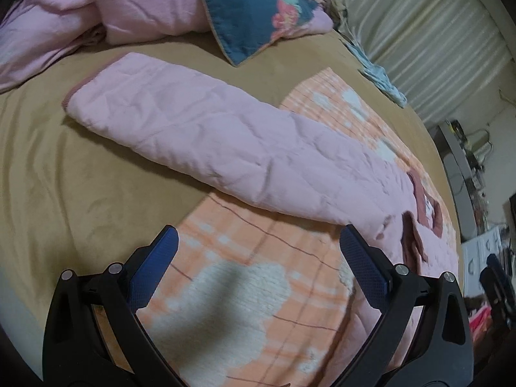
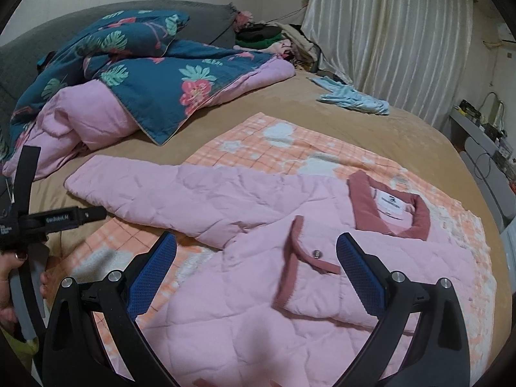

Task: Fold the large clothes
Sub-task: 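Move the left tool to the other sleeve cuff and grasp it, then lift the held sleeve with the left tool toward the jacket front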

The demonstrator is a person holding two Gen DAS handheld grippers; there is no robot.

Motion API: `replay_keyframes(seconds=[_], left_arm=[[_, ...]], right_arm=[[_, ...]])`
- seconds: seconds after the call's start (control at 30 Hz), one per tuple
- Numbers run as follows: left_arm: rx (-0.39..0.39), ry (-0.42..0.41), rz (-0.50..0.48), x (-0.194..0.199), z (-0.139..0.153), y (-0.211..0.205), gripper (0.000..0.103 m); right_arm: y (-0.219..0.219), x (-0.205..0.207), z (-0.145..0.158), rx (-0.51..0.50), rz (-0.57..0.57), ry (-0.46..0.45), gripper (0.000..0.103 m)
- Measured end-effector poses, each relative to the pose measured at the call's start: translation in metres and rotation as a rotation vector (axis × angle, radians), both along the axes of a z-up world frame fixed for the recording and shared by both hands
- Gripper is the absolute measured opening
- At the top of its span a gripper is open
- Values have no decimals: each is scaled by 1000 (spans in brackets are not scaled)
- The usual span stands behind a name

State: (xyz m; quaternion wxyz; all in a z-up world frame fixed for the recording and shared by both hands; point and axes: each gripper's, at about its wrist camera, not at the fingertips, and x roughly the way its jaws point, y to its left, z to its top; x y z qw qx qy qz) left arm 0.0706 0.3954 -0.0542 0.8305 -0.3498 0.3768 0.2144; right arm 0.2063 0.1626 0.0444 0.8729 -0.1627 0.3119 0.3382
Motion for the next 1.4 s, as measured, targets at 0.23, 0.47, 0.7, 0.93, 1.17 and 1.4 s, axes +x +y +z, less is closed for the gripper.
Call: replay_keyframes(seconds=[0.23, 0.47, 0.7, 0.93, 1.17, 1.4], left_arm=[[-66, -1, 97, -5, -28, 33, 94], [-108, -32, 219, -11, -59, 70, 94], [-102, -49, 277, -5, -61, 90, 94], [-140, -38, 369, -2, -58, 99, 94], [-68, 11, 393, 26, -56, 111, 78], [1, -78, 325, 23, -22, 106, 12]], right_arm=[[29, 4, -28, -24, 24, 51, 99], [38, 5, -50, -33, 22, 97, 99], [26, 16, -58, -35, -16, 112, 99], [8, 28, -50, 8, -47, 115, 99], [-10, 39, -48, 37, -88, 128, 99], [-28, 39, -40, 75, -102, 104, 99]])
